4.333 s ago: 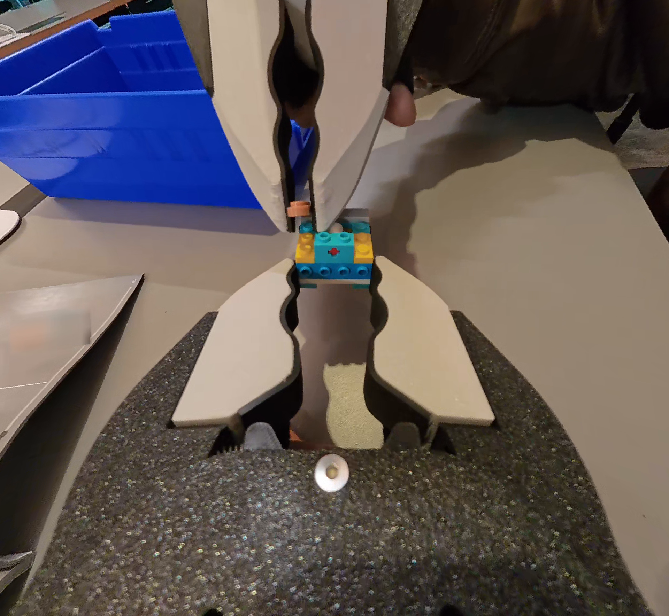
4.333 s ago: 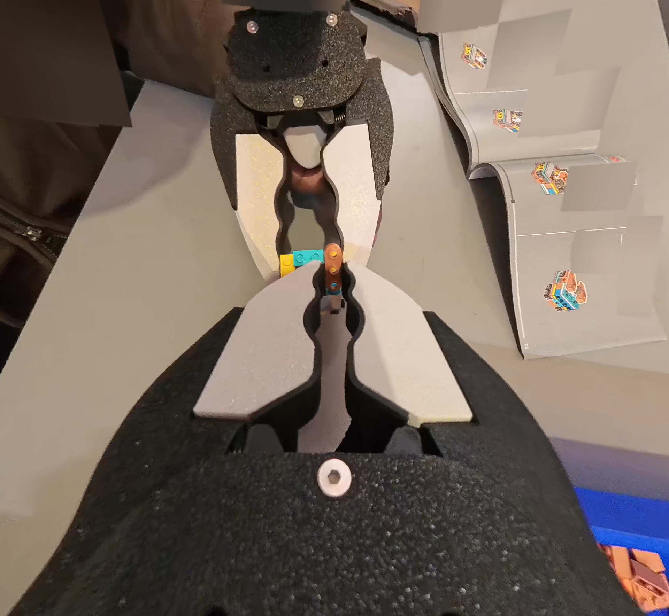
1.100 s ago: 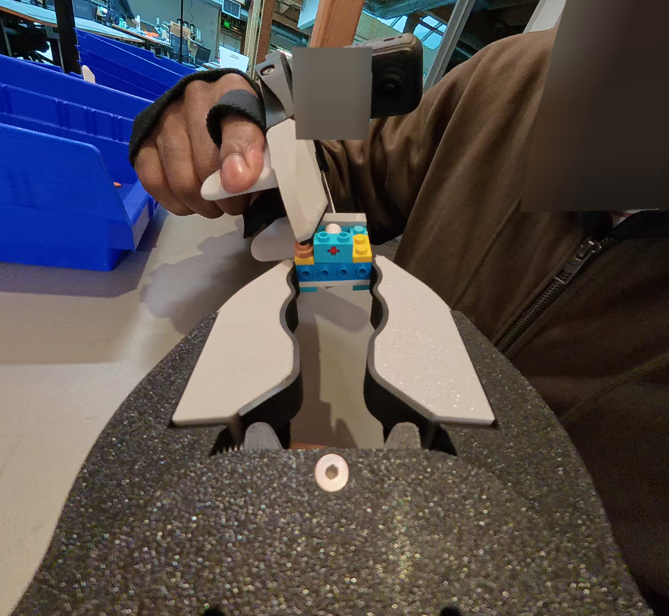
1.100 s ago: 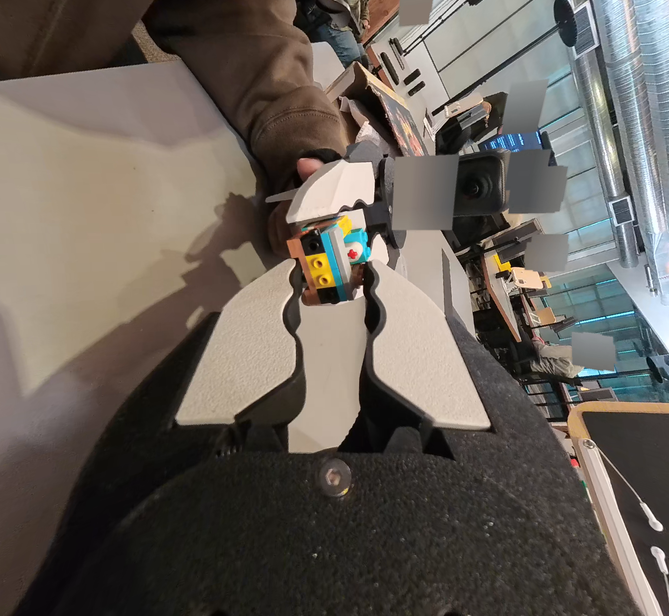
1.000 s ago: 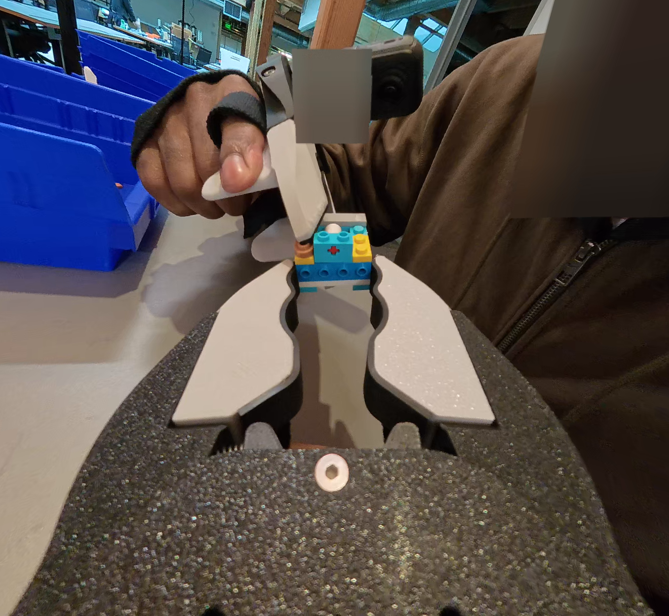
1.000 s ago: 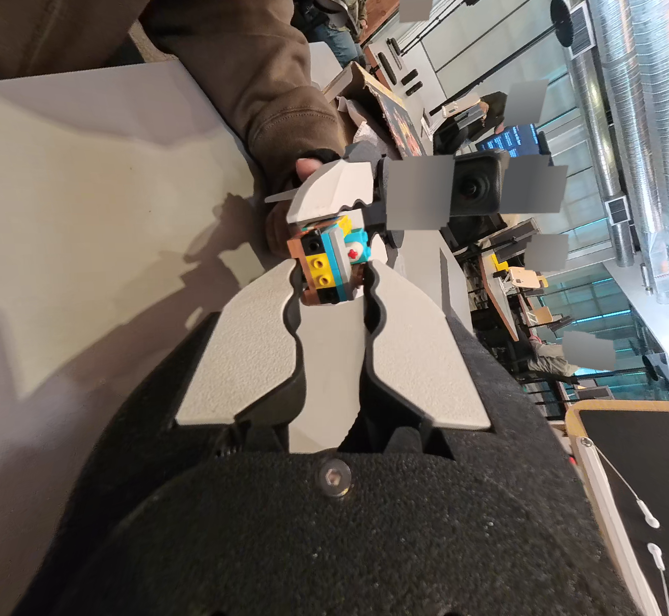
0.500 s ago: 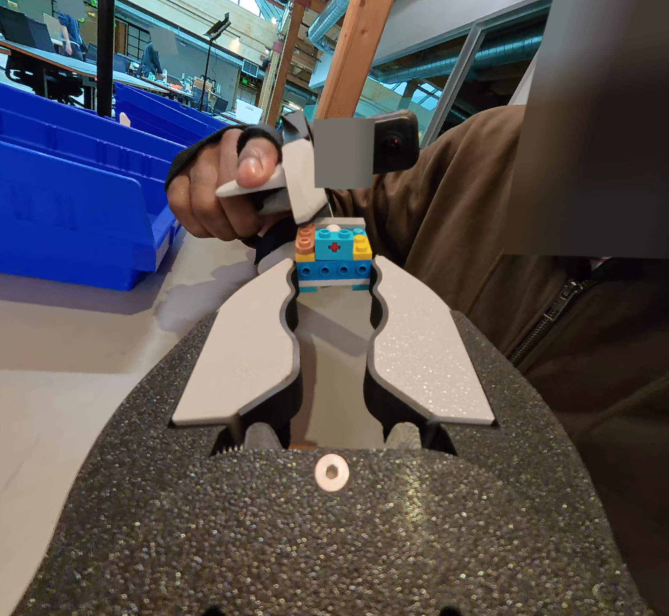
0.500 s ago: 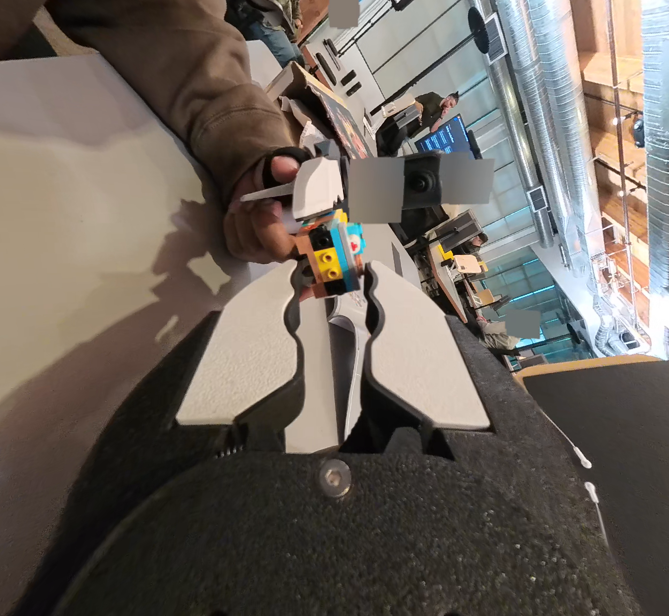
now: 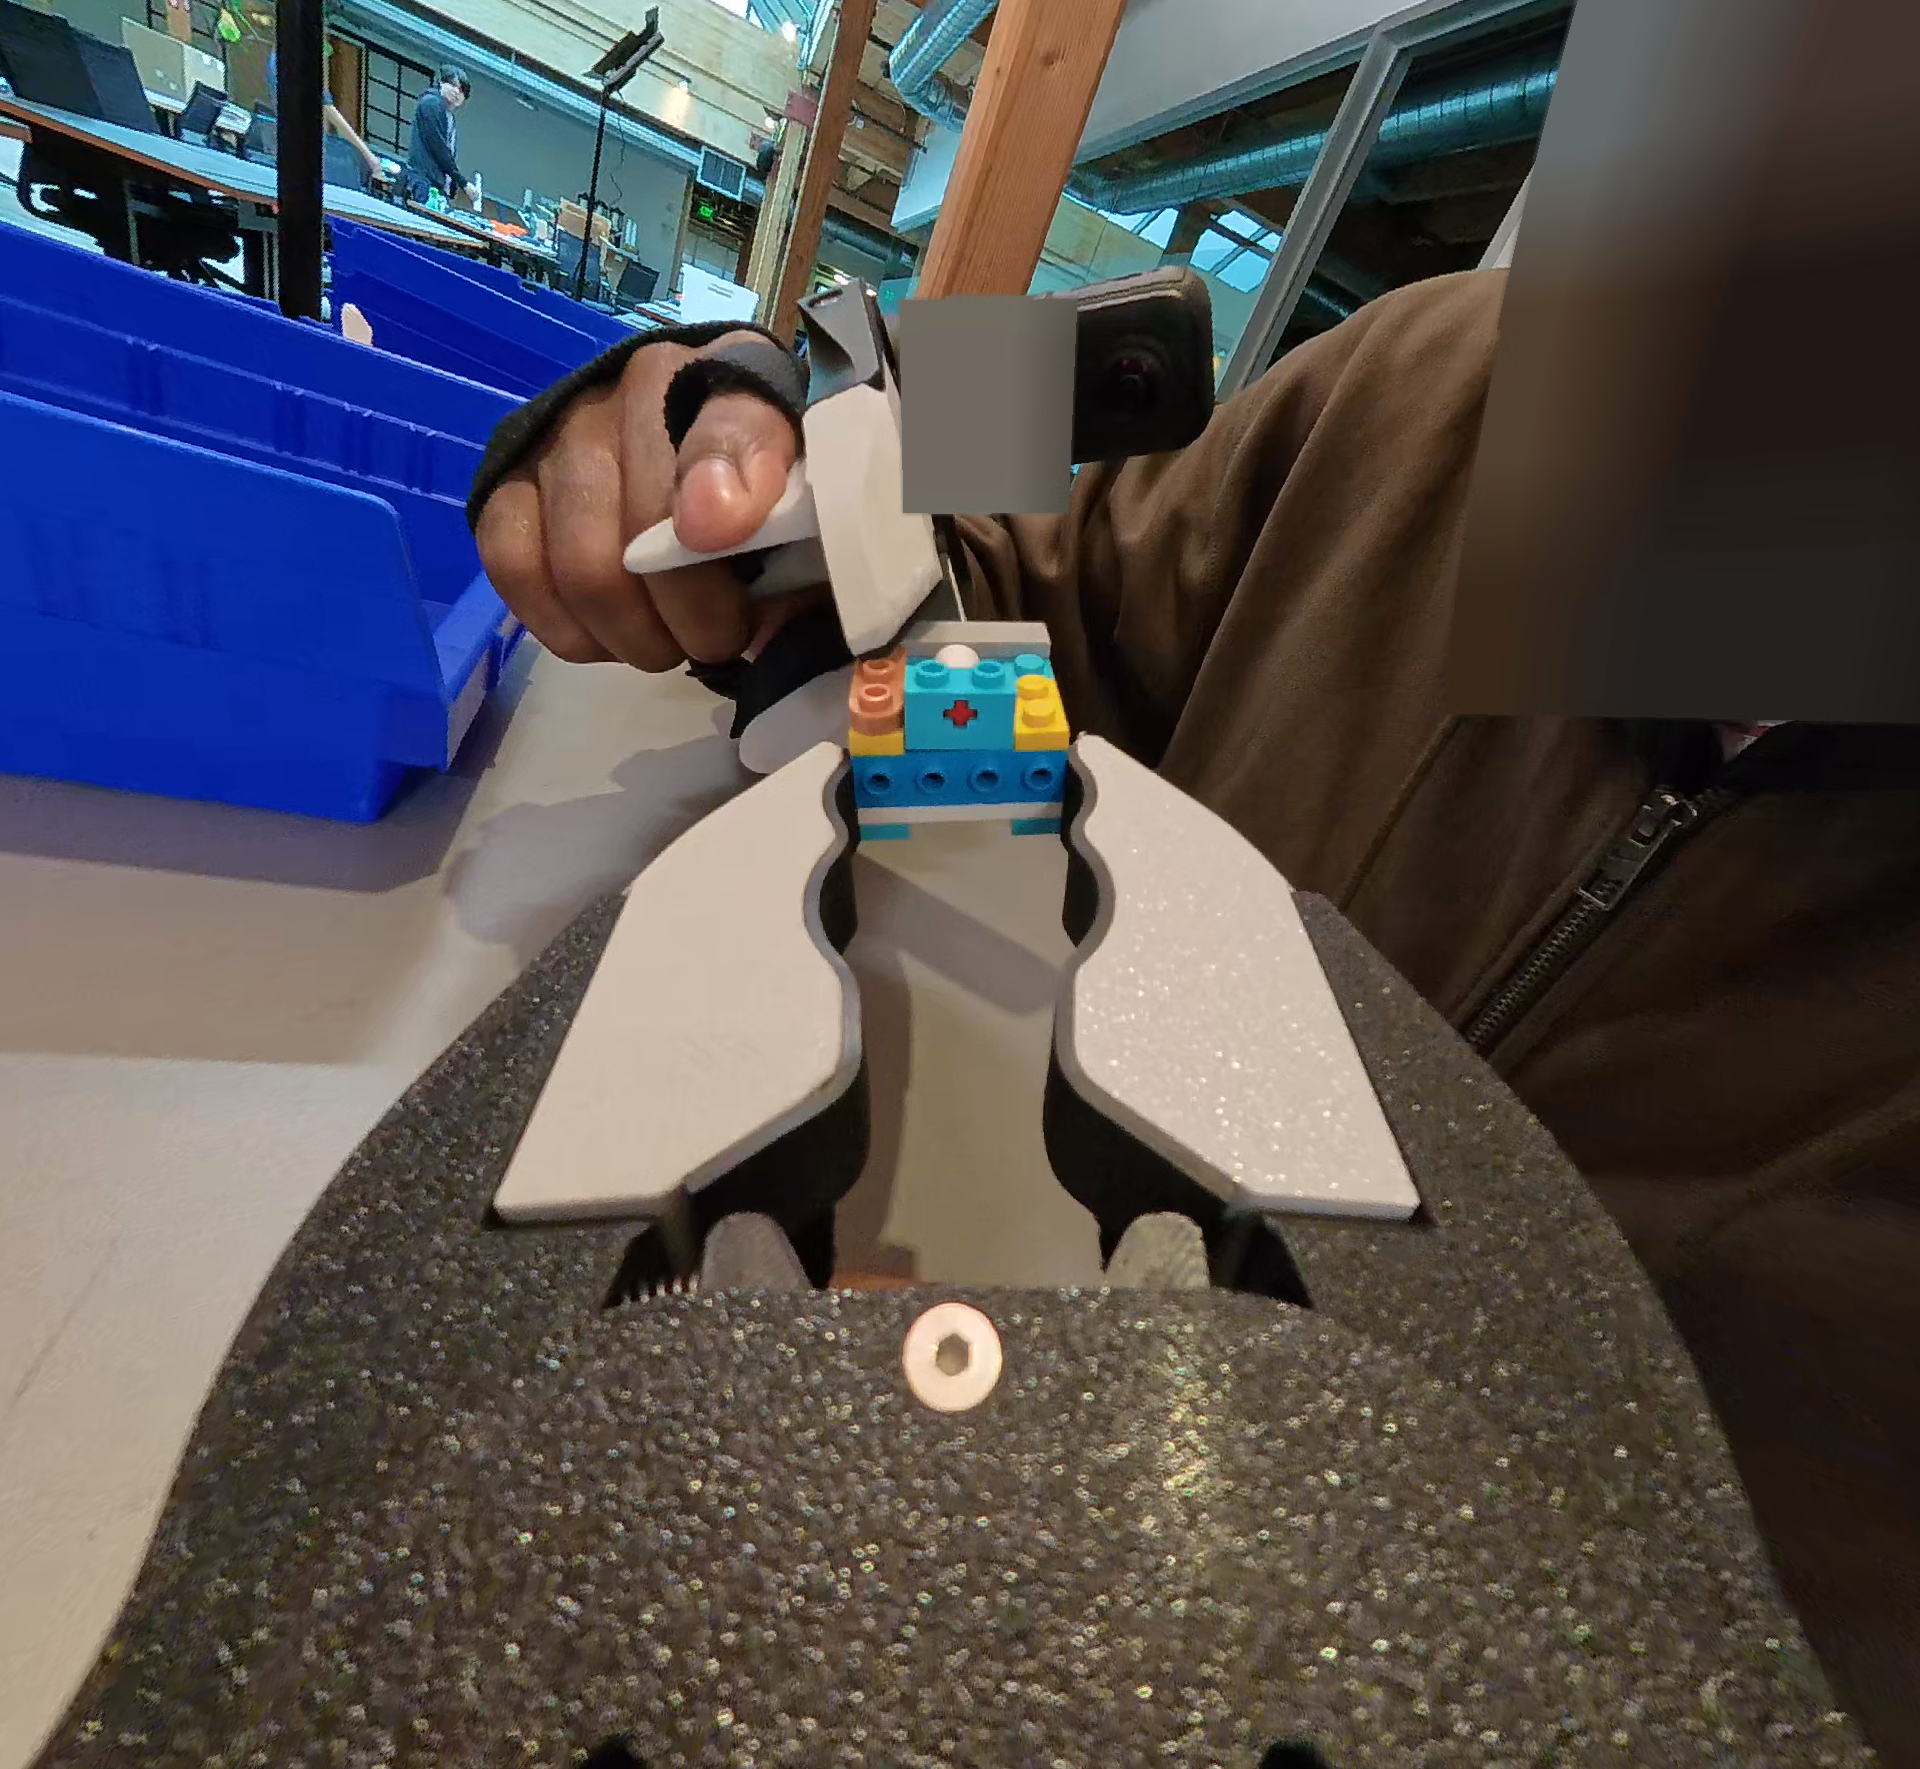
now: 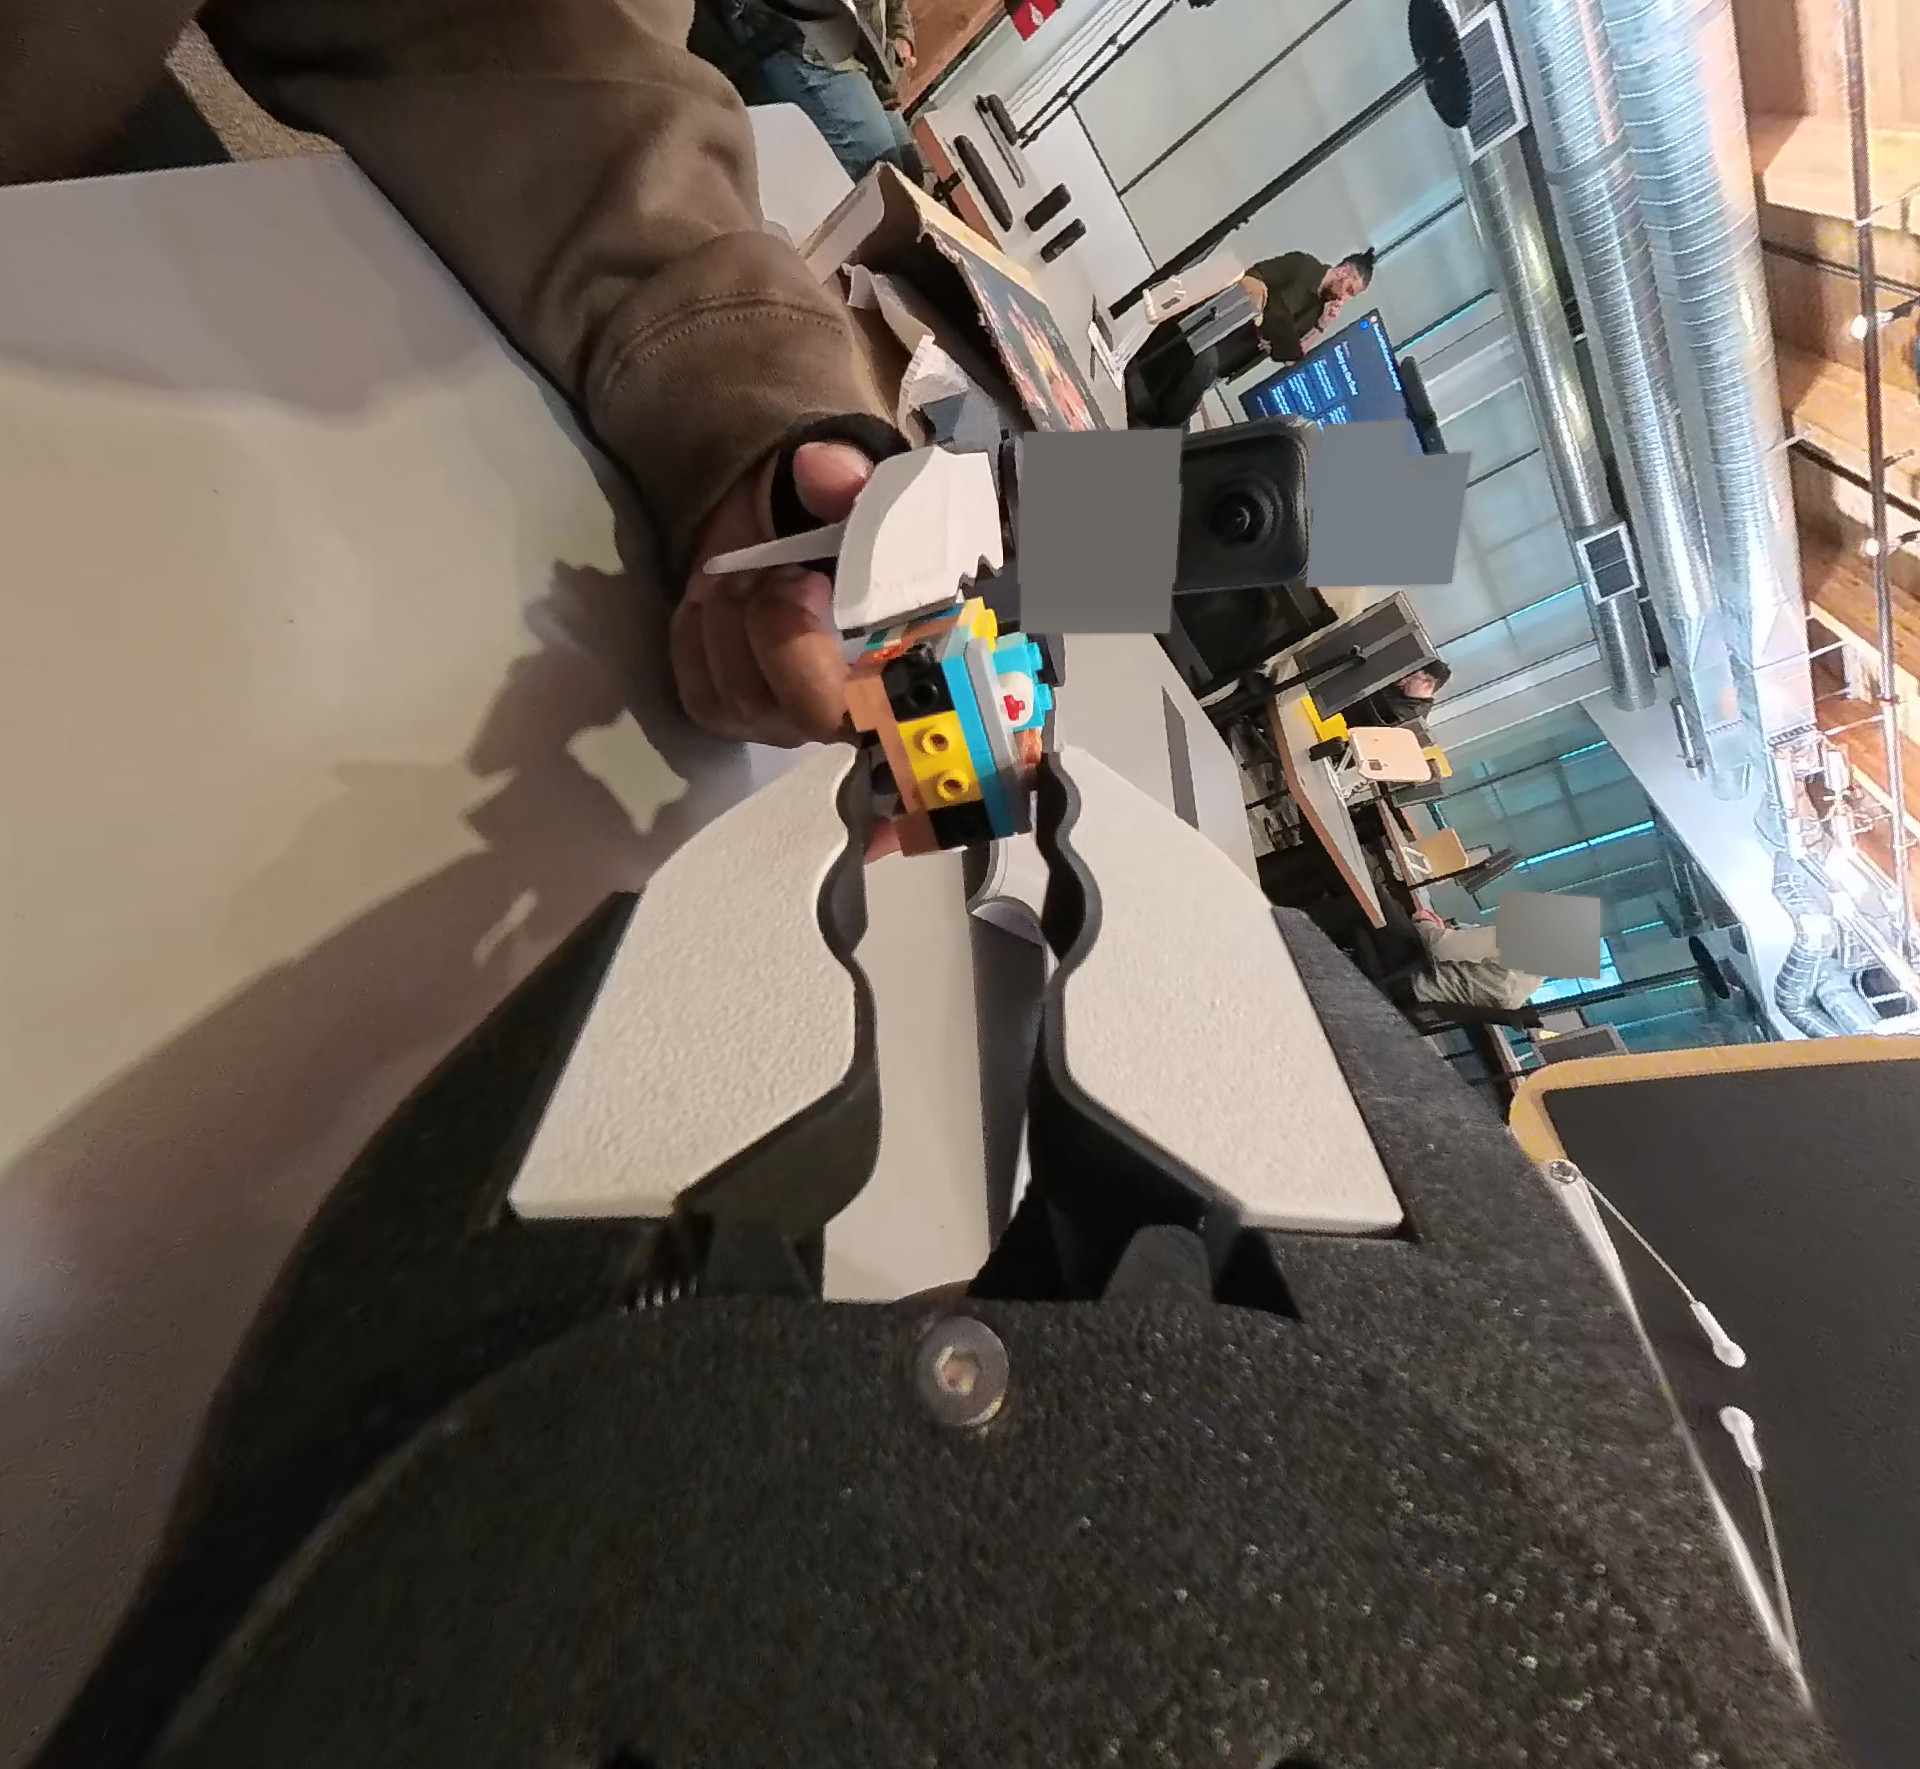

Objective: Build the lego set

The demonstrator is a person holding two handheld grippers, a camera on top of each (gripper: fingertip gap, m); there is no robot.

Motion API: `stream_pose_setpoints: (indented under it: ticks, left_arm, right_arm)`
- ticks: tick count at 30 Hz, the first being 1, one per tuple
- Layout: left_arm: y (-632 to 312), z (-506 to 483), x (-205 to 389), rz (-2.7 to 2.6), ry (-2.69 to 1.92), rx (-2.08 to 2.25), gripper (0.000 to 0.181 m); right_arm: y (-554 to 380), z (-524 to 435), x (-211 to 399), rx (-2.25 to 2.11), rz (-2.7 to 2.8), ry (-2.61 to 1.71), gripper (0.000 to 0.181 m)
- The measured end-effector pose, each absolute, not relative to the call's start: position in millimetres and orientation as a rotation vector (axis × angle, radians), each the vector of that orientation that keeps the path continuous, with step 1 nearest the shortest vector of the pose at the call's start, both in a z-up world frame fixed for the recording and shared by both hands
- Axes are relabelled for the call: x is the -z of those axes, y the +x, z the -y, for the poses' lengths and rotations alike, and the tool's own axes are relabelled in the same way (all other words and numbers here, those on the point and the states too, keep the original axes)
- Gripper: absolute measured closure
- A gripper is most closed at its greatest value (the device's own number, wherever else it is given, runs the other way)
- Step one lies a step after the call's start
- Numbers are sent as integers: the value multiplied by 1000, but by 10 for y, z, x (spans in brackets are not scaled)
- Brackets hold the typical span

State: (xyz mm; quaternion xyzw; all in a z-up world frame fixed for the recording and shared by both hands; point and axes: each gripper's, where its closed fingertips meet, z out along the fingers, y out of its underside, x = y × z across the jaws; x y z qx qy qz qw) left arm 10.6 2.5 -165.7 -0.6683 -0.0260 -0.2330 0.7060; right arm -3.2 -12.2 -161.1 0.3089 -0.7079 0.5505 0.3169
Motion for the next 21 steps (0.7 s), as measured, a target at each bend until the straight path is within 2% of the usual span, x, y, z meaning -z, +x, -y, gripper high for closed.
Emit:
stream_pose_setpoints:
  ticks: [4,7,11,13,17,21]
  left_arm:
    - [41,0,1604,82,-1462,493,144]
    - [21,6,1632,70,-1499,427,144]
    - [73,-16,1650,52,-1517,444,144]
    - [98,-34,1680,47,-1534,458,144]
    - [151,-65,1728,24,-1572,459,144]
    - [169,-82,1740,22,-1580,463,144]
  right_arm:
    - [-100,148,1566,-1481,1823,734,150]
    - [-139,142,1565,-1470,1814,712,129]
    - [-83,161,1599,-1467,1831,755,123]
    - [-49,182,1656,-1432,1833,792,124]
    - [-12,207,1717,-1407,1813,827,143]
    - [-12,188,1721,-1422,1817,840,146]
